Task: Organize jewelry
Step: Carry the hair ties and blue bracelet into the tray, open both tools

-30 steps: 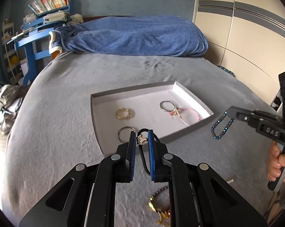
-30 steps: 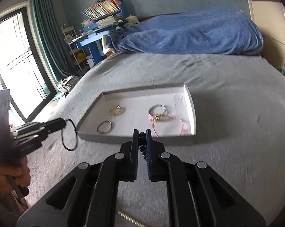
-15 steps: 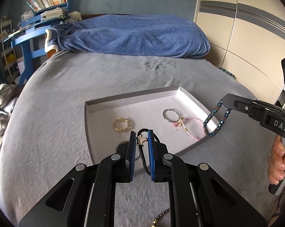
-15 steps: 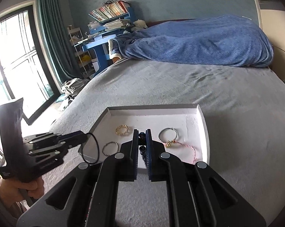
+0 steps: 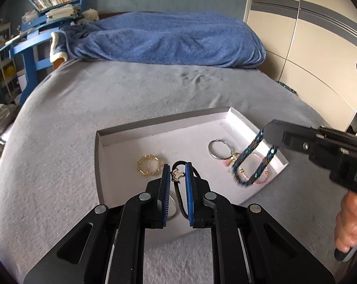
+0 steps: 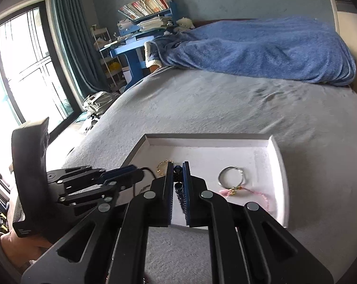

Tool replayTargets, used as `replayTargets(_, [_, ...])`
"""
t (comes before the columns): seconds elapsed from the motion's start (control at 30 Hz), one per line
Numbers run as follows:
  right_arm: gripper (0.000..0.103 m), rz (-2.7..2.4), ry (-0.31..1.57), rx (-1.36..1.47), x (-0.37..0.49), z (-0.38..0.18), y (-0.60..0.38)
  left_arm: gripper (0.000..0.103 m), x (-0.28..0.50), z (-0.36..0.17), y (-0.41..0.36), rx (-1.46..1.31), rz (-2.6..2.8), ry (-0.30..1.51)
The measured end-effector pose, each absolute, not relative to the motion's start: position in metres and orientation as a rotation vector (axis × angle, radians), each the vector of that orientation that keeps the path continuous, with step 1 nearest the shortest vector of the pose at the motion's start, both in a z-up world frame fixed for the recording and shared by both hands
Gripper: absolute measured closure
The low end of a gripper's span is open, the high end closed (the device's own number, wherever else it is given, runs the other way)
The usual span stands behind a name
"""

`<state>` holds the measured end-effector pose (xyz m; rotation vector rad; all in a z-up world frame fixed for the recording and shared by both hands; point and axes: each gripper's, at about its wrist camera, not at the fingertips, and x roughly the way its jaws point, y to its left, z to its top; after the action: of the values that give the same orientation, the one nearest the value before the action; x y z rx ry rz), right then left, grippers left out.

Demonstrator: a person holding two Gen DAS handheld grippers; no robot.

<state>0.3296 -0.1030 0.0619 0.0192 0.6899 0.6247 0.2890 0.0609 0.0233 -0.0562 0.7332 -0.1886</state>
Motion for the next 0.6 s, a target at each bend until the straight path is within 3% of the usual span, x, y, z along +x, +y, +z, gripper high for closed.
replayTargets(0.5, [0.096, 0.523, 0.872, 0.066, 0.373, -0.009, -0.116, 0.089, 0.312, -0.021, 0.049, 0.024, -0.166, 0.865])
replayTargets(0.57, [0.096, 0.51, 0.874, 0.057, 0.372, -0.012, -0.118, 0.074, 0.311, -0.023, 0.05, 0.025, -0.152, 0.868])
replayTargets(0.6, [0.095, 0.505, 0.875, 0.051, 0.372, -0.013, -0.119, 0.071, 0.31, -0.023, 0.051, 0.025, -0.15, 0.865])
